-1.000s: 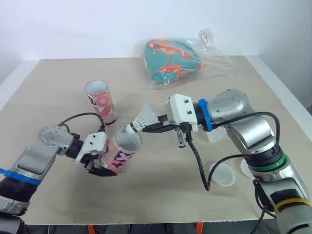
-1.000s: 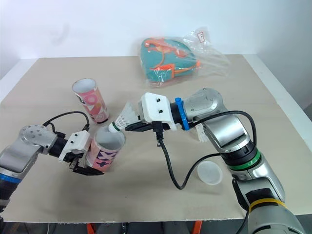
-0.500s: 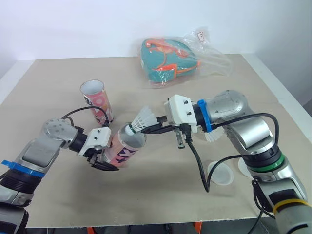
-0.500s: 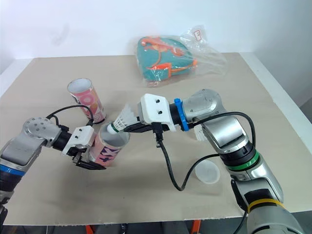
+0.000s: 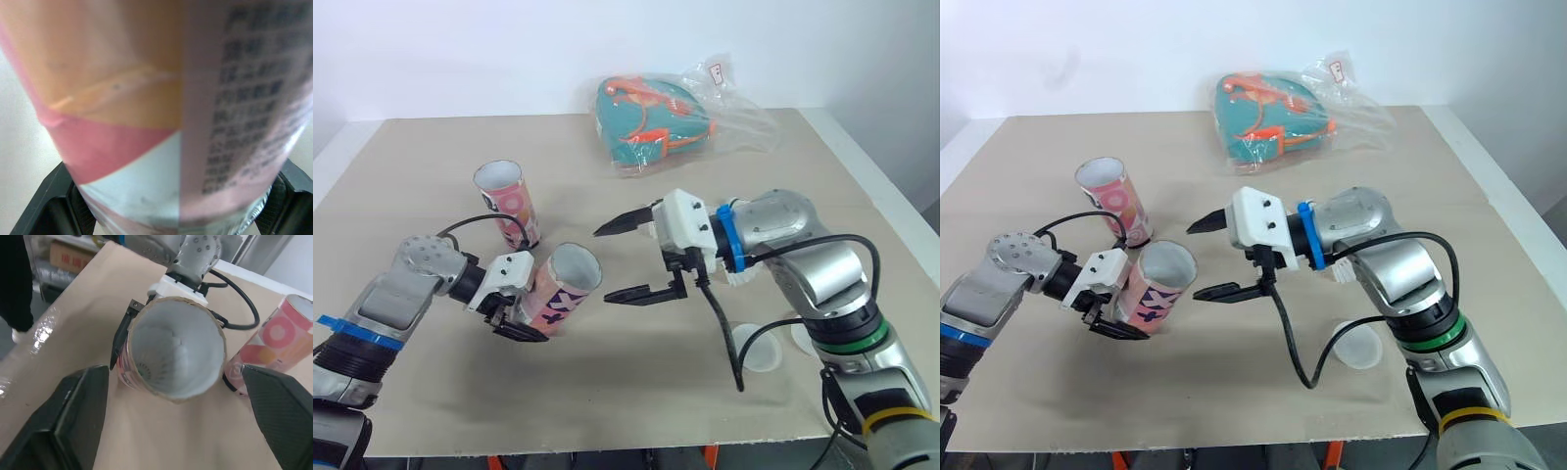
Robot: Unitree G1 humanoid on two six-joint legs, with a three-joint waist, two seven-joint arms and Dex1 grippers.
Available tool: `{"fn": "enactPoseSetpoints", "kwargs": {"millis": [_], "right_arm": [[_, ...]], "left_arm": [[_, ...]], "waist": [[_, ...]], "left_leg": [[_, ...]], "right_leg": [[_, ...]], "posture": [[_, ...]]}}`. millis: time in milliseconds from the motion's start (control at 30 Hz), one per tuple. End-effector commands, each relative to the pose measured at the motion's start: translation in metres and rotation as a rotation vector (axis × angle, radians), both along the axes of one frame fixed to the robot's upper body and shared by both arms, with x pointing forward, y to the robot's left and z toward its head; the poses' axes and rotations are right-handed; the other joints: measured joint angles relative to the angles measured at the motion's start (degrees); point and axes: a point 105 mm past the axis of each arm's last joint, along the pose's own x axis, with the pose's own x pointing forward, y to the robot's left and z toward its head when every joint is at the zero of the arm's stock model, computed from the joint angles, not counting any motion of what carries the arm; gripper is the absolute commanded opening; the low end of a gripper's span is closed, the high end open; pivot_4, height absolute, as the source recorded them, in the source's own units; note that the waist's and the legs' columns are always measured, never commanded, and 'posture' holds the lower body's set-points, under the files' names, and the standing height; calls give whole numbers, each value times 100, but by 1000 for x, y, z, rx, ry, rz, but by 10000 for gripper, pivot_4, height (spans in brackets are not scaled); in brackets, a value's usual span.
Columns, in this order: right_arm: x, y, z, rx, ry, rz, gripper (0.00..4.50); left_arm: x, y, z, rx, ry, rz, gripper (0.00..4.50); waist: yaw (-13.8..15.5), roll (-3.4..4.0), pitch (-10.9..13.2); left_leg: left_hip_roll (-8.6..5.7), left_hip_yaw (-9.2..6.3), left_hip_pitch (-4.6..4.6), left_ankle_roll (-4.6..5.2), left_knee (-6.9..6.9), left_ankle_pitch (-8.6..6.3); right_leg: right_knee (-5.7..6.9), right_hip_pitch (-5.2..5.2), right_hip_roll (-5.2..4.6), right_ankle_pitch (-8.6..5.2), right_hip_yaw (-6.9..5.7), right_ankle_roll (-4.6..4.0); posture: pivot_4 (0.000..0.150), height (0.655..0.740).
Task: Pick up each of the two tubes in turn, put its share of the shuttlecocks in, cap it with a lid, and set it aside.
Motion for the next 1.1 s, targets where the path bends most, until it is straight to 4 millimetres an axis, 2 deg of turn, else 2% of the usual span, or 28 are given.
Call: {"fn": "enactPoseSetpoints", "kwargs": {"millis": [33, 133, 233, 333, 400, 500, 600, 867, 1000, 1100], "right_arm": [[3, -18, 21, 98, 6, -59, 43705], [16, -39, 23, 165, 22, -197, 43705], [34, -58, 15, 220, 13, -396, 43705], [51, -78, -17, 259, 26, -650, 43705], [51, -83, -45, 216, 43, -730, 43705], [53, -77, -70, 222, 77, -809, 43705], [67, -72, -81, 268, 95, -909, 43705], [101, -69, -76, 324, 51, -1009, 43705], [107, -58, -82, 313, 59, -993, 43705], [115, -42, -83, 328, 86, -964, 43705]], "left_arm": [[0, 8, -7, 66, 7, -8, 36515], [-1, 12, -10, 83, 10, -7, 36515], [-1, 15, -11, 92, 13, -3, 36515], [-4, 20, -13, 109, 24, 4, 36515], [-6, 22, -14, 115, 32, 4, 36515], [-7, 23, -15, 119, 37, 2, 36515], [-7, 23, -15, 118, 38, 1, 36515], [-6, 20, -14, 110, 39, 7, 36515], [-7, 21, -16, 108, 43, 15, 36515], [-9, 21, -18, 103, 43, 24, 36515]], "waist": [[0, 0, 0], [-2, 0, 0], [-7, 0, -1], [-6, -7, -6], [-13, -4, -6], [-95, -3, -5], [-155, -1, -4], [-167, -2, -4], [-164, -3, -5], [-175, -3, -5]], "left_leg": [[1, 0, 0, 0, 0, 0], [4, 2, 2, 0, 0, 0], [14, 6, 5, 0, 0, 0], [26, 5, 7, 0, -2, 0], [37, 7, 8, 1, -5, 0], [51, 22, 12, 1, -6, 0], [59, 31, 22, 2, -6, 2], [70, 36, 27, 4, -2, 18], [68, 57, 27, 4, -4, 18], [67, 62, 28, 4, -3, 18]], "right_leg": [[0, 0, 0, 0, 0, 0], [0, 1, 3, 1, 0, -3], [1, 1, 13, 5, 1, -9], [1, 0, 28, 8, 2, -15], [2, -2, 40, 11, 6, -22], [11, -12, 55, 14, 20, -29], [31, -19, 70, 16, 33, -34], [42, -23, 92, 13, 51, -28], [63, -38, 90, 15, 70, -31], [70, -42, 91, 15, 75, -32]], "posture": [[1500, 7387], [1500, 7387], [1500, 7387], [1500, 7387], [1500, 7387], [1500, 7387], [1500, 7387], [1500, 7387], [1500, 7387], [1500, 7387]]}}
